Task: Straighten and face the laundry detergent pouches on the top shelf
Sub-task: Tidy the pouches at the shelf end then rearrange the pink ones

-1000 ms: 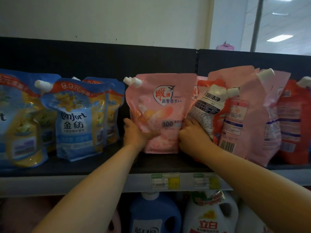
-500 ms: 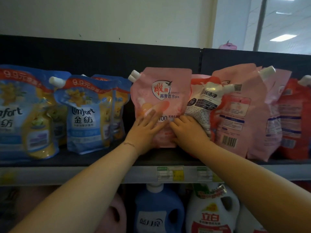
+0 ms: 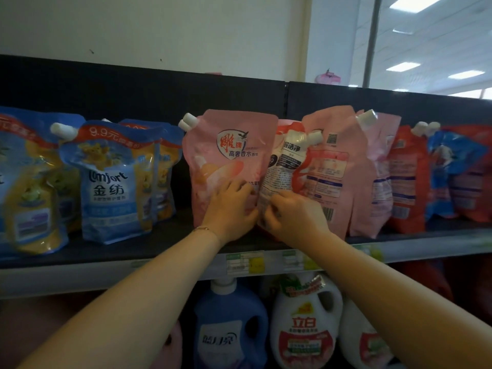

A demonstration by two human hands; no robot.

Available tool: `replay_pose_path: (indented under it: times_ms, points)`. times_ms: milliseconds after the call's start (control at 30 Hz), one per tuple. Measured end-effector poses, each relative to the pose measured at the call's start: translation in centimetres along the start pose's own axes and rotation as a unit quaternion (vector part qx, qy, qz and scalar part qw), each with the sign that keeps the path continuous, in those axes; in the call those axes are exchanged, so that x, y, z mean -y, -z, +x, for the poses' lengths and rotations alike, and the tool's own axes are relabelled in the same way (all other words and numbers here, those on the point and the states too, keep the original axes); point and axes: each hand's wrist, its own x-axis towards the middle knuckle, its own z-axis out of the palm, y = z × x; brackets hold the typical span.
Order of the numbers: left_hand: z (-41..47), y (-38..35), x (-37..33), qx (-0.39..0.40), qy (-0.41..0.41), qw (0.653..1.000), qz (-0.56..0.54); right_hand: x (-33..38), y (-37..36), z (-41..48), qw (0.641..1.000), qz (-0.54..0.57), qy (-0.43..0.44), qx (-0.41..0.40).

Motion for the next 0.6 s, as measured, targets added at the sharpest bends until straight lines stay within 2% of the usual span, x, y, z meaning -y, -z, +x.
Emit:
replay_pose_path:
  times_ms: [100, 233, 433, 533, 600]
  points:
    - [-0.2, -1.2, -2.2, 0.019, 0.003, 0.998, -0.056, -1.0, 2.1, -1.1, 0.997, -0.01, -0.075, 0.009]
    - [-0.4, -2.8, -5.0, 0.08, 0.117, 0.971, -0.191, -3.1, 4.3, -3.0, 0.981, -0.015, -0.192, -0.003]
    - [-0.3, -4.3, -6.0, 0.083, 0.191, 0.949, -0.236, -6.3, 4.9, -5.0, 0.948, 0.014, -0.318, 0.003]
    - [-0.1, -4.5, -6.2, 0.082, 0.21, 0.945, -0.238, -6.6, 4.5, -4.3, 0.928, 0.082, -0.363, 0.005]
    - [0.0, -4.8, -6.3, 0.07, 0.209, 0.946, -0.237, -6.6, 4.0, -3.8, 0.906, 0.166, -0.388, -0.033]
